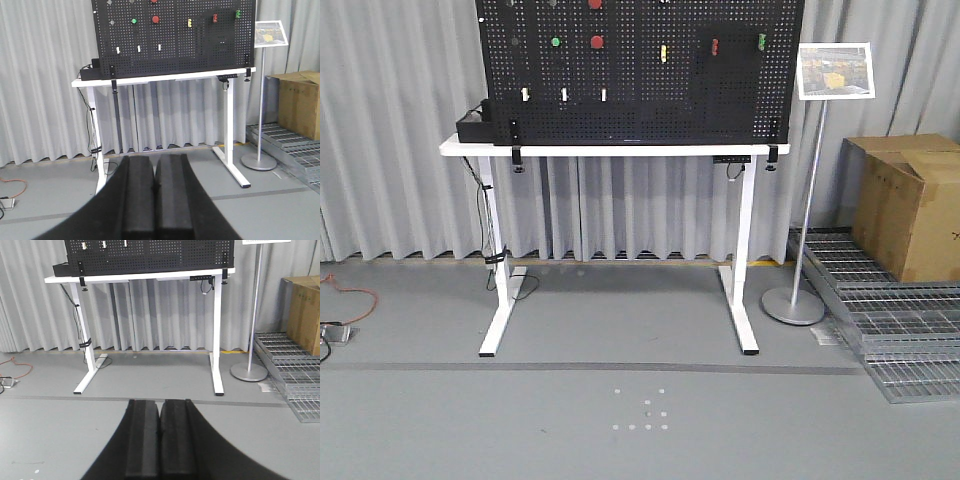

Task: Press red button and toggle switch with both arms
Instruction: 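Drive the base forward up to the black pegboard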

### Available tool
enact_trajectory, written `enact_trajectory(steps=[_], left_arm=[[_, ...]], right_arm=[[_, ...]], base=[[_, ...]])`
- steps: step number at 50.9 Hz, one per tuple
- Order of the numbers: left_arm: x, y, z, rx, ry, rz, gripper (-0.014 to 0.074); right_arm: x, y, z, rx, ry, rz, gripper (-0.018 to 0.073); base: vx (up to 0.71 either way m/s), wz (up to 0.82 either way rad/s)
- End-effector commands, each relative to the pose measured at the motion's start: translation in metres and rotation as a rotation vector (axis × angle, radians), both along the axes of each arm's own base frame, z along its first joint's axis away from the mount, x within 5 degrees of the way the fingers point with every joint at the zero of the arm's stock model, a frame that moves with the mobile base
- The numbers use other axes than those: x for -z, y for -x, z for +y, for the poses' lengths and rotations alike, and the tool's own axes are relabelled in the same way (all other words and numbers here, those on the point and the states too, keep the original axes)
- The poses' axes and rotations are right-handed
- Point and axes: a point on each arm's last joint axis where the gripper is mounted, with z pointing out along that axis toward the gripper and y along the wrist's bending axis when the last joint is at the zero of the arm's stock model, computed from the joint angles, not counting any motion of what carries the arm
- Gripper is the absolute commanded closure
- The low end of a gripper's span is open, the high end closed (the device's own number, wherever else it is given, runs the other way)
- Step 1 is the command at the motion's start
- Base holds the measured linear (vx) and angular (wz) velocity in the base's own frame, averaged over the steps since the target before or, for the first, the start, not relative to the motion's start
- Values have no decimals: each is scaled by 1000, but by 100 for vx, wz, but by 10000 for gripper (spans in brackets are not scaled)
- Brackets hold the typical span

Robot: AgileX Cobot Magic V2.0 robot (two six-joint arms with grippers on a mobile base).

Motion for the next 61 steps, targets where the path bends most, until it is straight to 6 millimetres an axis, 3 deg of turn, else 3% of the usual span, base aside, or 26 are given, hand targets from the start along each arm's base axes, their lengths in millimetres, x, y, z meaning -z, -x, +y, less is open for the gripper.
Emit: enact_trajectory(steps=[1, 40, 61], left_arm=[[3, 0, 0, 2, 16, -59, 595], [3, 0, 0, 2, 16, -59, 595], [3, 0, 0, 2, 16, -59, 595]], right_arm=[[-5, 0, 0, 5, 1, -91, 562], [-5, 0, 0, 5, 1, -92, 562], [-5, 0, 0, 5, 1, -92, 562]], base=[[0, 0], [1, 0], [22, -6]])
